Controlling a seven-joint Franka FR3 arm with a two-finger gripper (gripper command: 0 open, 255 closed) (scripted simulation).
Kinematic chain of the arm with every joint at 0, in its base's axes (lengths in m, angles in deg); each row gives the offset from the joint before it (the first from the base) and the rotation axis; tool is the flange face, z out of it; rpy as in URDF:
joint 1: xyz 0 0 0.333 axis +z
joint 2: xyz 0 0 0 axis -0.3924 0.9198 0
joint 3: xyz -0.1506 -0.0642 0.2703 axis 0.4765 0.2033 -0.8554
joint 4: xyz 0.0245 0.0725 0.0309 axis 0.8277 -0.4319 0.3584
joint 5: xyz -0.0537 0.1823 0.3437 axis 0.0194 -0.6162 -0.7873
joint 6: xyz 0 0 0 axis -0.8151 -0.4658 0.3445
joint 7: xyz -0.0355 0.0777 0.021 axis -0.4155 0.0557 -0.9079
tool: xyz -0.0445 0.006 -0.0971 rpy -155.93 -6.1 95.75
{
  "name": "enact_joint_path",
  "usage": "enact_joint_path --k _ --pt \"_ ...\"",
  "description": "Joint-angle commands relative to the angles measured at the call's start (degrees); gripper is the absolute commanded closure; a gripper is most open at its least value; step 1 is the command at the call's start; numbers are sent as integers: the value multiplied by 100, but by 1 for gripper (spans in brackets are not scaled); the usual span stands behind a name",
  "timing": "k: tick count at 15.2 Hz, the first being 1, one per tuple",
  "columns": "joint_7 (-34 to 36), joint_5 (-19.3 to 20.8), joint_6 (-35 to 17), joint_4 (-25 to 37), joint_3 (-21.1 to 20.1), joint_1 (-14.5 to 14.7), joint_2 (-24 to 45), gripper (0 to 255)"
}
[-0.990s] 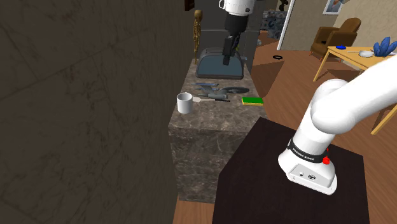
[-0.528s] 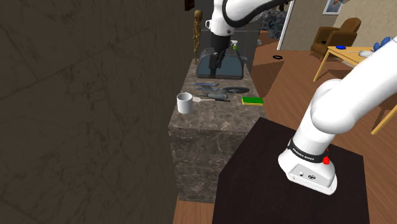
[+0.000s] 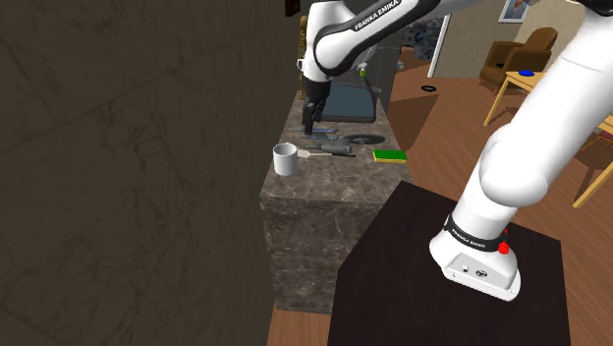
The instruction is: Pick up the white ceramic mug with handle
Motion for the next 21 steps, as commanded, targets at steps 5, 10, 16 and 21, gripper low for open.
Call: enact_joint_path --k 5,10,16,21 --pt "-185 -42 -671 677 17 -3 1329 0" --pt "-340 -79 -1037 1435 4 -24 2444 0" --pt "-482 -101 -1223 2441 -27 -46 3628 0" --pt "-485 -97 -1507 2423 -24 -43 3895 0"
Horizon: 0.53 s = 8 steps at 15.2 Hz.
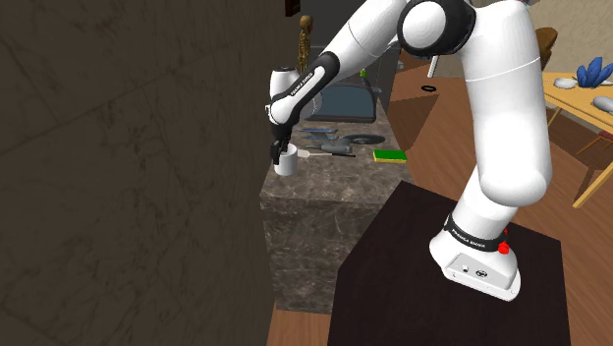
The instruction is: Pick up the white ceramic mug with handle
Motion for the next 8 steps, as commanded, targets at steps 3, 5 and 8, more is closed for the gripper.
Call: enact_joint_path --k 3,5,8 --pt "1 3 -206 -12 2 5 192 0" --pt "2 3 -205 -4 2 6 199 255" --pt "5 4 -196 10 2 8 204 255"
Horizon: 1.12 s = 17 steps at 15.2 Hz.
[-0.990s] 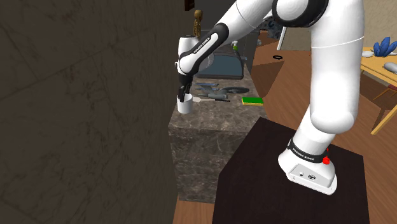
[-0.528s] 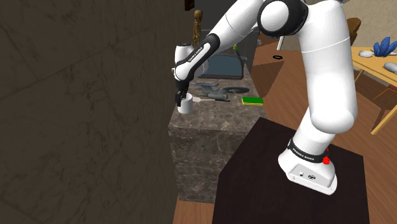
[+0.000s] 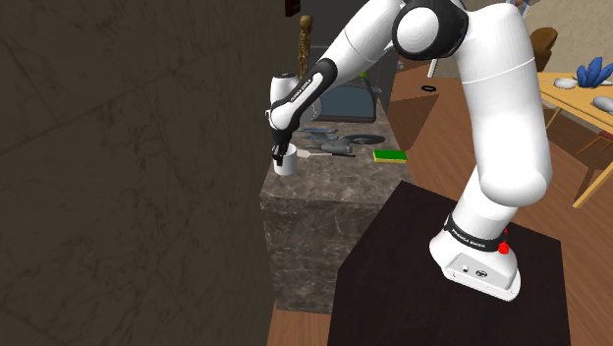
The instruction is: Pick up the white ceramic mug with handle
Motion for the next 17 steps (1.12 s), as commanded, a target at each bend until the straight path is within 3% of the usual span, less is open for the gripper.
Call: enact_joint_path --k 1,6,17 --pt "0 0 0 1 0 0 2 255" --pt "-4 -1 -10 -19 0 -3 -8 255" --pt "2 -9 616 25 -7 -10 -591 255"
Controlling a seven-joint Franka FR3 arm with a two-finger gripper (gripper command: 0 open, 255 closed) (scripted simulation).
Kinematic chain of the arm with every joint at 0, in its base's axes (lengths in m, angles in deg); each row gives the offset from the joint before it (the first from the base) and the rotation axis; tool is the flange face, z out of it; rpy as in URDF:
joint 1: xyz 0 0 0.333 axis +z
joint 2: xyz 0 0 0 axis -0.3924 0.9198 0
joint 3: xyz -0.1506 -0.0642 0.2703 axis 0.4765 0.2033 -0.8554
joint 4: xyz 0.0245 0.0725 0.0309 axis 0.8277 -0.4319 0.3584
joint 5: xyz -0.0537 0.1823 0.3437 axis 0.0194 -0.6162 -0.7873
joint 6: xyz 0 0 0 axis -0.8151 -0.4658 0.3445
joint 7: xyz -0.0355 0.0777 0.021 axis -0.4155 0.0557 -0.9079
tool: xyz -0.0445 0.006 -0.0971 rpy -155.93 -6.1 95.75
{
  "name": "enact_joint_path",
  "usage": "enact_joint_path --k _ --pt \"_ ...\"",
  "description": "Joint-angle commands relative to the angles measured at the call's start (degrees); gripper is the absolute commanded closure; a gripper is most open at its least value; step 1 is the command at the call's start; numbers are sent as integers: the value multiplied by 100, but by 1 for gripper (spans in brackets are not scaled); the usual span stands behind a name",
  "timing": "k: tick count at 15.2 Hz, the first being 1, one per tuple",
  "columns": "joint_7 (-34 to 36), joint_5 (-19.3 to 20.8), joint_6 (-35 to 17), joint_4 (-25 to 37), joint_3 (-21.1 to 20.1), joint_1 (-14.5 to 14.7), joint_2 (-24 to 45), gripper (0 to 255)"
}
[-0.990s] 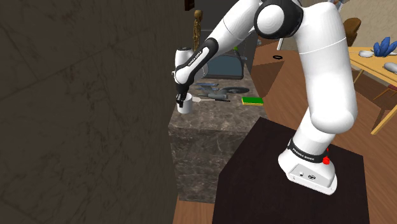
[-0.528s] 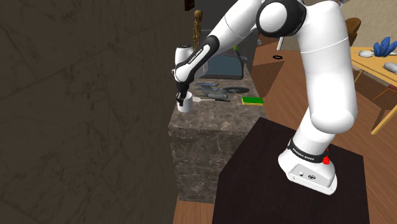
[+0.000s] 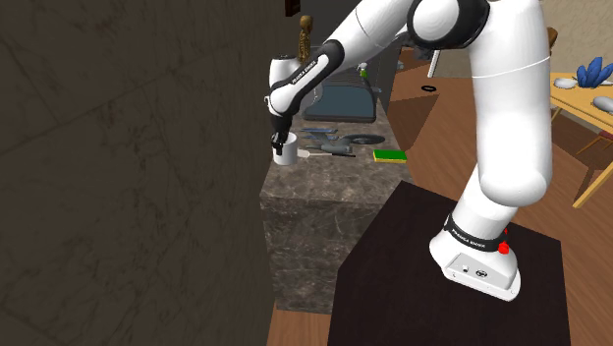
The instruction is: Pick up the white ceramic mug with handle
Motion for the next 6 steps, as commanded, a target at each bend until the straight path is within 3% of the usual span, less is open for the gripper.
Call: enact_joint_path --k 1,6 --pt "8 1 130 45 -1 4 -86 255" --pt "10 -1 321 90 -3 2 -233 255"
